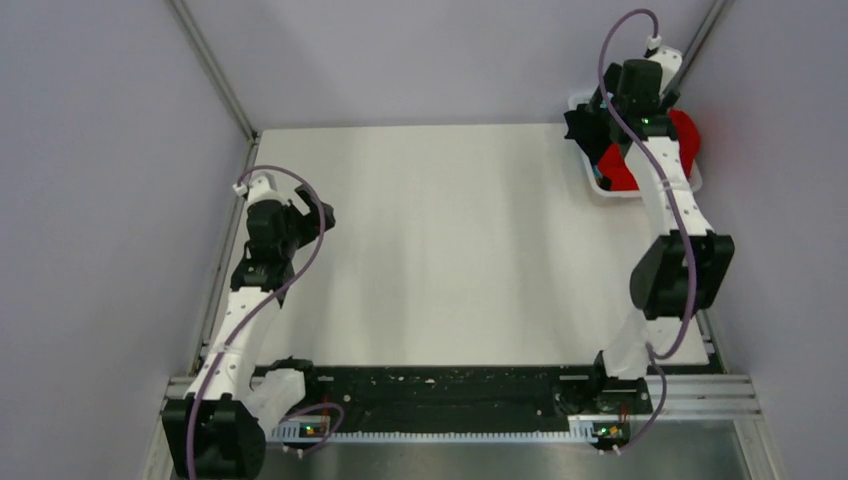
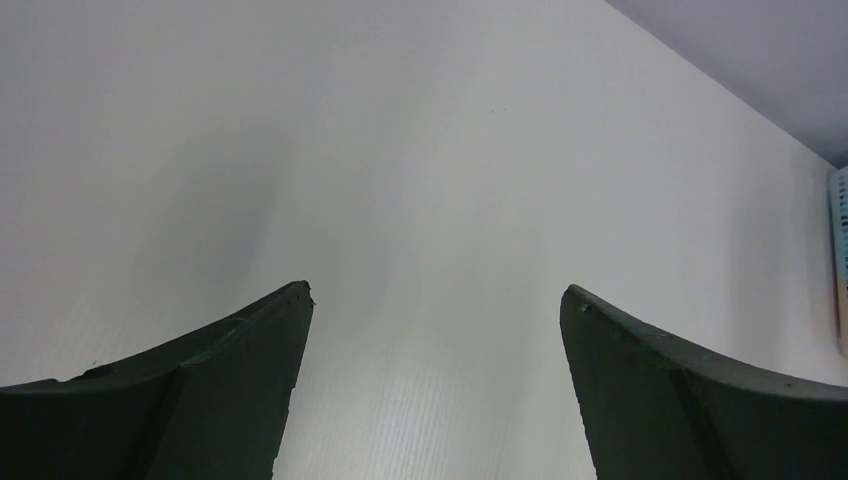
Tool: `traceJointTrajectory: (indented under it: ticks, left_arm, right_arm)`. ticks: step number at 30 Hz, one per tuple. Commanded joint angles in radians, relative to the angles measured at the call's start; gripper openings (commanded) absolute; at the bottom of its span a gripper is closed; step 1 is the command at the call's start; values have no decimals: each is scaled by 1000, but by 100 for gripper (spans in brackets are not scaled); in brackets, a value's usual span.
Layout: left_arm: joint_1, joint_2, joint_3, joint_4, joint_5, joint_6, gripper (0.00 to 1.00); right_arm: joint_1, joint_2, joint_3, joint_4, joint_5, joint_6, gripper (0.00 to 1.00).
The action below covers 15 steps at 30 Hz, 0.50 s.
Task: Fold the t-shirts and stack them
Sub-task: Grab crumpled tshirt from bin with the right arm
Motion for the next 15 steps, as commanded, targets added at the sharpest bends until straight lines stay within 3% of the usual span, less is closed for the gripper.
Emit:
traceJointTrajectory:
  ticks: [1, 5, 10, 11, 14, 15]
  left_arm:
    - [2, 14, 59, 49, -42, 19, 99]
    - [3, 24, 60, 52, -68, 15, 99]
    - [4, 53, 73, 45, -81, 18, 99]
    - [3, 62, 80, 44, -77, 23, 99]
    - [4, 88, 113, 11, -76, 31, 99]
    - [4, 94, 119, 6, -77, 33, 99]
  right_arm:
    - [-32, 242, 291, -167, 65, -37, 96]
    - [-50, 465, 555, -336, 167, -1, 95]
    - [-81, 598, 590, -309, 156, 32, 87]
    - [-89, 615, 601, -278, 131, 24, 78]
    - [-108, 634, 635, -187, 52, 7, 22]
    - [-108, 620, 642, -152, 40, -7, 11]
